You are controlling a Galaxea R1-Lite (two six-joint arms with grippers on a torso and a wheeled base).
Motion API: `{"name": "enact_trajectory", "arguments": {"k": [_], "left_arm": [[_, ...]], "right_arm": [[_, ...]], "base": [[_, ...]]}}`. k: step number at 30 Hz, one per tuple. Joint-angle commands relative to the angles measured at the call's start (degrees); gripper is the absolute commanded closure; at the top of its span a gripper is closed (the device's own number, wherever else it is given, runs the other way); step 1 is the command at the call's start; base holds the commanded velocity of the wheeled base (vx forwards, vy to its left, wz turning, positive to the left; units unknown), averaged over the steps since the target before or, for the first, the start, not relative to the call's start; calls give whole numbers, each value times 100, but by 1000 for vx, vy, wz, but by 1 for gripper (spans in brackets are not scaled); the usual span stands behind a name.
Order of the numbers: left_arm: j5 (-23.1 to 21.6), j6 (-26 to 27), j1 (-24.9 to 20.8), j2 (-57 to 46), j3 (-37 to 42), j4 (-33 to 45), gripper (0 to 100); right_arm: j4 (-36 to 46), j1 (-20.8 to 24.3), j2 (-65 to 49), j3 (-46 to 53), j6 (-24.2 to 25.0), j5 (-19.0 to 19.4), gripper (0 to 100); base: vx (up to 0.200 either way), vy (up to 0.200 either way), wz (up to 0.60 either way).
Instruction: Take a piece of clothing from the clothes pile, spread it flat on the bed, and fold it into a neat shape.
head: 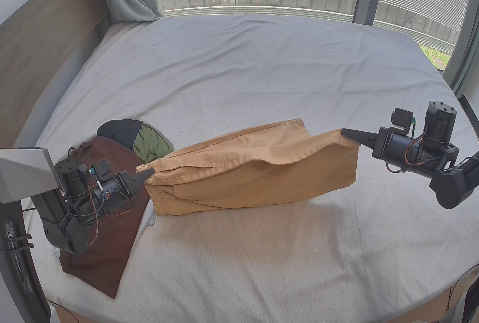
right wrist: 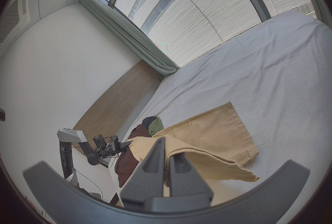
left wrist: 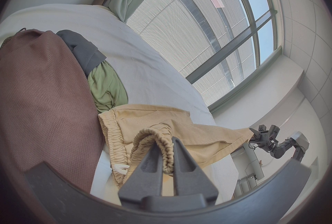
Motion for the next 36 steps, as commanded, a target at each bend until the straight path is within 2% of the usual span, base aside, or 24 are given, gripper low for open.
{"name": "enact_trajectory", "arguments": {"k": [1,19,36], "left_arm": [[15,-32,0,19,-51,-2,100],[24,-128,-8,45,-78,-2,100],[261,-682,-202,159,-289,-2,100]], "right_arm": [[39,14,-6,-105,-4,3,100],[1050,5,65,-1019,5,-24,100],[1094,-109,961,-1749,93,-50,100]], "base": [[0,0,0],[0,0,0],[0,0,0]]}}
